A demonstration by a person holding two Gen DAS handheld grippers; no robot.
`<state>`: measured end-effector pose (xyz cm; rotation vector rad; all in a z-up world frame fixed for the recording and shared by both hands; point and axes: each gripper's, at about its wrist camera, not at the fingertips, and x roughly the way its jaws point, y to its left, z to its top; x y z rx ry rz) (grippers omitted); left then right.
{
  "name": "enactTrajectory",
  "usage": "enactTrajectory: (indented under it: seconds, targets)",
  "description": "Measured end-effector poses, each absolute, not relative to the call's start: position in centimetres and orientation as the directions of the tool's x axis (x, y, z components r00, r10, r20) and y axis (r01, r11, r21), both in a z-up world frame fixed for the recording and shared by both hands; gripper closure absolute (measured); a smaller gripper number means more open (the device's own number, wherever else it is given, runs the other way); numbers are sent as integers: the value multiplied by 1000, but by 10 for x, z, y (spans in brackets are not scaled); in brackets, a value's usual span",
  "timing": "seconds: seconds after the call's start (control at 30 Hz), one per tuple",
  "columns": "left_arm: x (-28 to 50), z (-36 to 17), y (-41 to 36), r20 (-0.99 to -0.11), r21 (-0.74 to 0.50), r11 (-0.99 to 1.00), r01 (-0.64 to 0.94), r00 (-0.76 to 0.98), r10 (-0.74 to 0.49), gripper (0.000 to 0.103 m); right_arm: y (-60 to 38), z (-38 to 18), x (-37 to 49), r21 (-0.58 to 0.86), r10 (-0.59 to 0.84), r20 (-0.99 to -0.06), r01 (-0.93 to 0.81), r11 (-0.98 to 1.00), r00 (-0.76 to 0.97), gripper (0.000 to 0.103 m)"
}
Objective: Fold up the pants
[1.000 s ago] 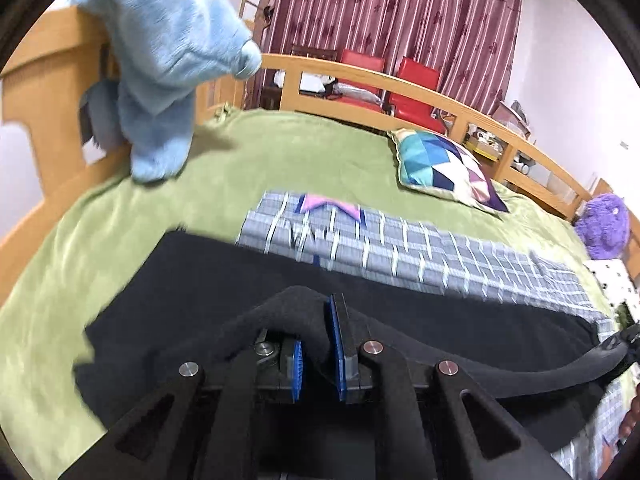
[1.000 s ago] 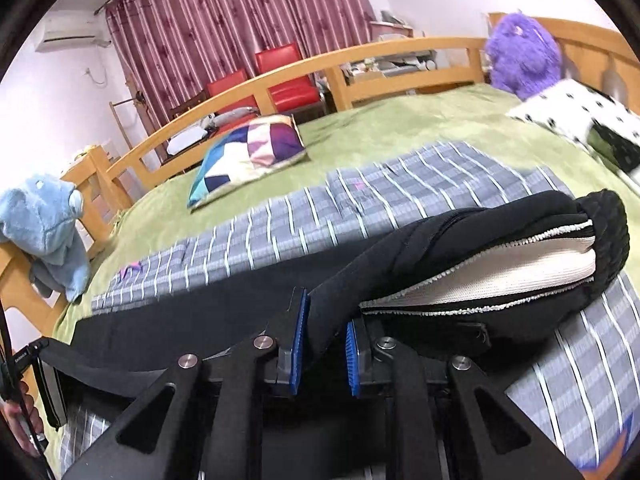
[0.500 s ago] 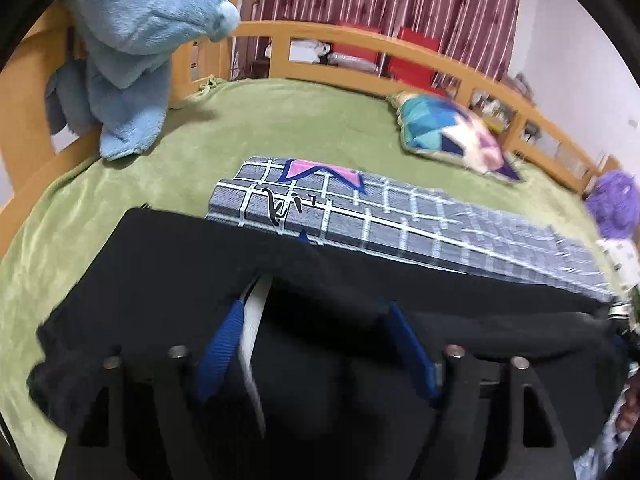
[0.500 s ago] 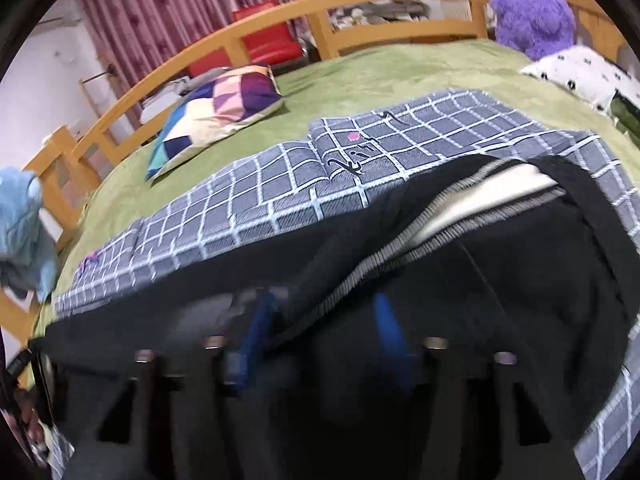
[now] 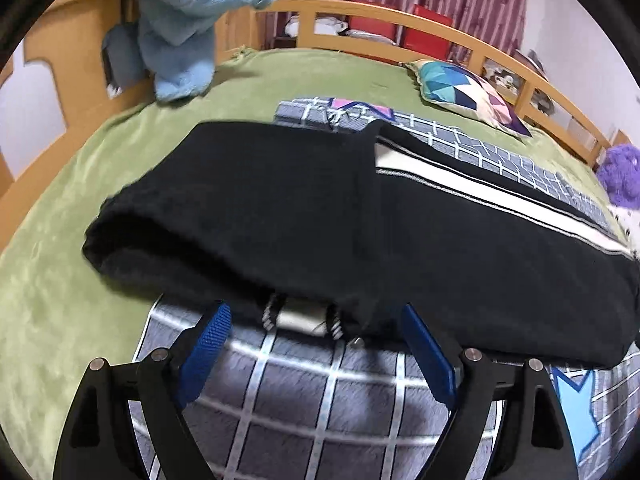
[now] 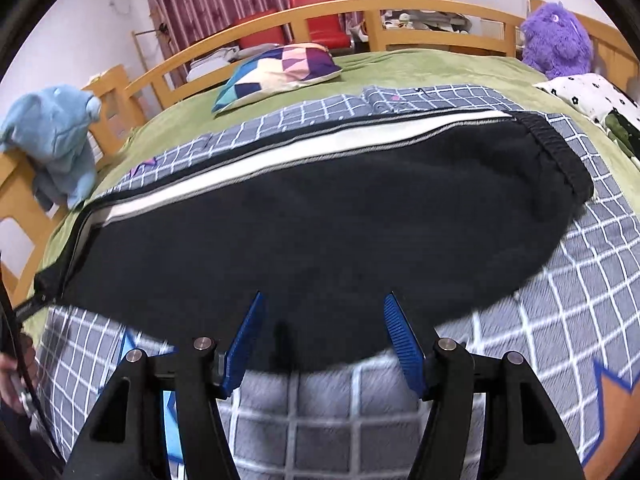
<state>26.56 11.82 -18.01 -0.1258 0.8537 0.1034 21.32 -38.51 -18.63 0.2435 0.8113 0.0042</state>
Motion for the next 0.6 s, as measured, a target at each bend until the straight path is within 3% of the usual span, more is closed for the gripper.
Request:
enactTrajectory:
  seconds: [0.1,0.13,0.17,0.2,0.3,0.37,0.43,0.53,0.57,0.6]
  targets:
    - [281,-183,107,-746,13,990,-141,658,104,18,-378,-191,207,231,124,-725,71,970,677,41]
    - [289,-187,105,-744,66,986,-150,651,149,25,-376,-192,206,230,125,-728,69,971,674,41]
    - [295,-189,103,-744,112,982,-155,642,186,58,-375,-193,205,226,122,-730,69,972,672,41]
    - [304,-191,105,-751,125,985,-118,637,171,85,-373,-194,204,219,116,-731,70,973,672,41]
    - [322,-171,127,-674,180,961,-209,685,275,87,-372,-193,203,203,97,-728,78,976,679,41]
    - [340,-147,157,-626,158,939,-305,705,334,87,-375,-190,203,198,86,-721,85,977,688,41]
    - [364,-128,190,-643,79,930,-359,695,323,79,-377,-188,206,191,73,-718,95,977,692,41]
    - [383,-106,213,-629,101,889,-446,664,404,47,-380,-188,208,170,48,-725,111,979,687,41]
    - [384,-99,213,-601,129,876,-466,665,442,26,-381,-188,207,157,34,-727,117,981,685,41]
    - [380,-90,212,-566,149,867,-476,678,469,18,-381,-187,206,145,21,-728,125,982,685,41]
